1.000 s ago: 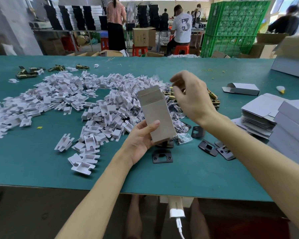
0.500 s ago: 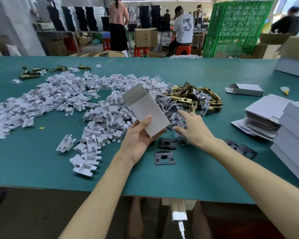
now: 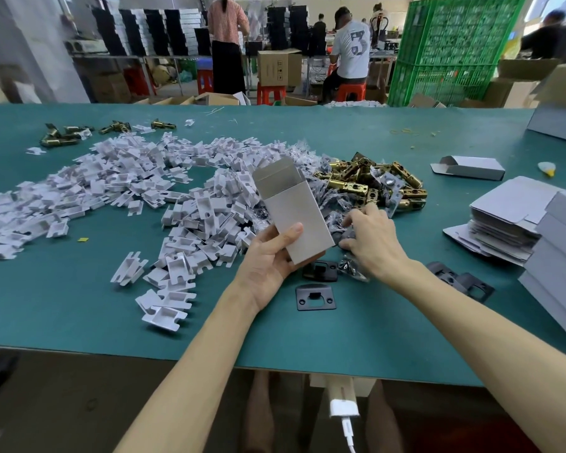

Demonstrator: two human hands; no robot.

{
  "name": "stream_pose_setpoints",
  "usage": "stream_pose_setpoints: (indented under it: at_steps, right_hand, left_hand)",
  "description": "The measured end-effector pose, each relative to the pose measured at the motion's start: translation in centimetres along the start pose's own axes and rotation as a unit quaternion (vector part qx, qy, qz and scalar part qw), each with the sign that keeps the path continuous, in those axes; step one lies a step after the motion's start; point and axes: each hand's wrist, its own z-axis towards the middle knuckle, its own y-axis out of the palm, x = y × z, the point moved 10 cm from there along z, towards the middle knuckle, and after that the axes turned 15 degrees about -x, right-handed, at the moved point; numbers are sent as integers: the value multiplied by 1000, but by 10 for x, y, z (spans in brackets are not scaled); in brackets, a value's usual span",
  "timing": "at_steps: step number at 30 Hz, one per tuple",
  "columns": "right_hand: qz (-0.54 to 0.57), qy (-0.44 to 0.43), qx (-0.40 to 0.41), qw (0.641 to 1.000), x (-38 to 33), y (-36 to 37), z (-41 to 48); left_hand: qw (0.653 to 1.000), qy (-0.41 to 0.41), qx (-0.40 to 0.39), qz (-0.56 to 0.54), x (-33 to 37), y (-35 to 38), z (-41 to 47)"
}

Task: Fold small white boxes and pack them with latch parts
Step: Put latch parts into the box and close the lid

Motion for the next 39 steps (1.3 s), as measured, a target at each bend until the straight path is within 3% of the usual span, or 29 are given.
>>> stream_pose_setpoints:
  at_steps: [4,12,18,23,29,33,39]
  right_hand:
    - [60,-28,-48,997,11,2,-1]
    - [95,-63,-70,991,10,-28,-12]
    - [259,-124,67,956,-11,-93,-37]
    - [309,-197,151,918,-49,-137,-58]
    - [227,-237,140,934,-96,-129,-60]
    - [92,-223,118,963,-105,-106,-54]
    - [19,-191,111,975,-98,-89,-51]
  left_hand:
    - [999,-16,4,36,-2,0,0]
    - [994,-26,-10,103,-2,3,1]
    - [994,-26,-26,104,-3,8,1]
    - [995,-25,-21,92,-2,10,-1]
    - [996,-24,-27,81,-2,10,-4]
    - [996,-23,-40,82,-2,14,-3]
    - [995,-24,-33,87,-1,13,-3]
